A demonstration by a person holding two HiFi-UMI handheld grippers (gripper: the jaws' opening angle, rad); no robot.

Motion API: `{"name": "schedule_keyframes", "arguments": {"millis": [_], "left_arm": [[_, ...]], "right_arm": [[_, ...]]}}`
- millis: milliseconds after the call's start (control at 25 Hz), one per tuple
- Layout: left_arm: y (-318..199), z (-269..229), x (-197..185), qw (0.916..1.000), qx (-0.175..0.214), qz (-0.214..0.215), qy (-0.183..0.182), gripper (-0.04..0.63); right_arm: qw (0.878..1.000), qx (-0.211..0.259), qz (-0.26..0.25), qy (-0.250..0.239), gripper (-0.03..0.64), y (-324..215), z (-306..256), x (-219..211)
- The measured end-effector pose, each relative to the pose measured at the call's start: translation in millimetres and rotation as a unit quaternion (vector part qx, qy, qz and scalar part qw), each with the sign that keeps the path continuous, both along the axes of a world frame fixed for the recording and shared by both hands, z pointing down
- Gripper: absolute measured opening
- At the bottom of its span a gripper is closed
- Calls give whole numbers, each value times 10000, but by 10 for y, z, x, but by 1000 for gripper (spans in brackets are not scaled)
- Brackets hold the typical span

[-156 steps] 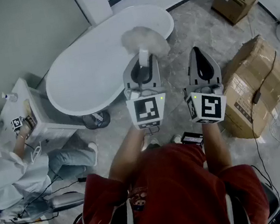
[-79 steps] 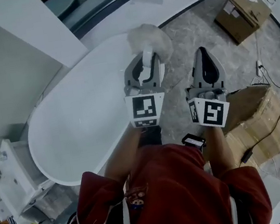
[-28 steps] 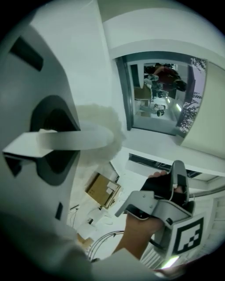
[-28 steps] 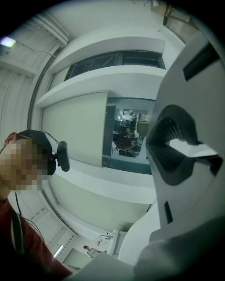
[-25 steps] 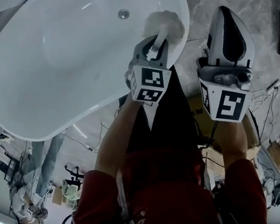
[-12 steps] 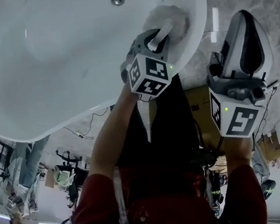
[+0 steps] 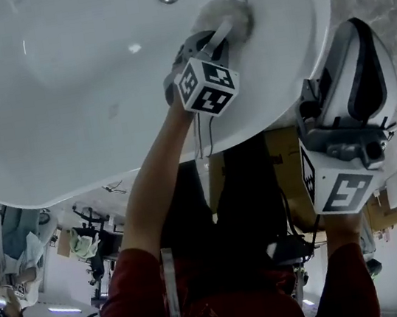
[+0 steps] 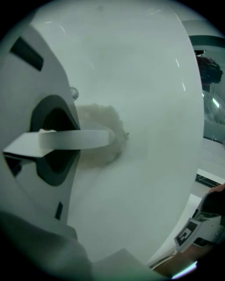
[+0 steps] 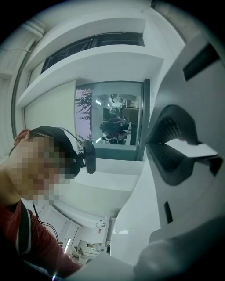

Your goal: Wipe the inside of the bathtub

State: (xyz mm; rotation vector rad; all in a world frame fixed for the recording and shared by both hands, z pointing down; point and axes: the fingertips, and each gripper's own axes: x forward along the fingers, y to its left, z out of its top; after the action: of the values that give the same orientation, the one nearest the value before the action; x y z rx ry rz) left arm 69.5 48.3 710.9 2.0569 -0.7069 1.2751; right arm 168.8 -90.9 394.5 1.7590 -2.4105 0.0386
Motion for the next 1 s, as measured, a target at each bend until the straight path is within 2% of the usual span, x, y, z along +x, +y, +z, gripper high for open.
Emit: {"name": "schedule_keyframes", "arguments": {"millis": [200,600,800,1000], "left_arm": [[21,569,-207,9993,-116,38,-359,92],[-87,1342,-536,9957,-327,-52,-864,92],[9,1589,-669,9933,-503,25,-1043,92],[-38,1765,-718,9908,-649,145,-1180,92]], "right_arm": [[9998,67,-190,-8,12,-25,75,-75],[9987,267,-423,0,12,-112,209,-382],[9979,288,-565,-136,12,-212,355,-671],[9972,373,-593,-257,12,-301,312,-767]]}}
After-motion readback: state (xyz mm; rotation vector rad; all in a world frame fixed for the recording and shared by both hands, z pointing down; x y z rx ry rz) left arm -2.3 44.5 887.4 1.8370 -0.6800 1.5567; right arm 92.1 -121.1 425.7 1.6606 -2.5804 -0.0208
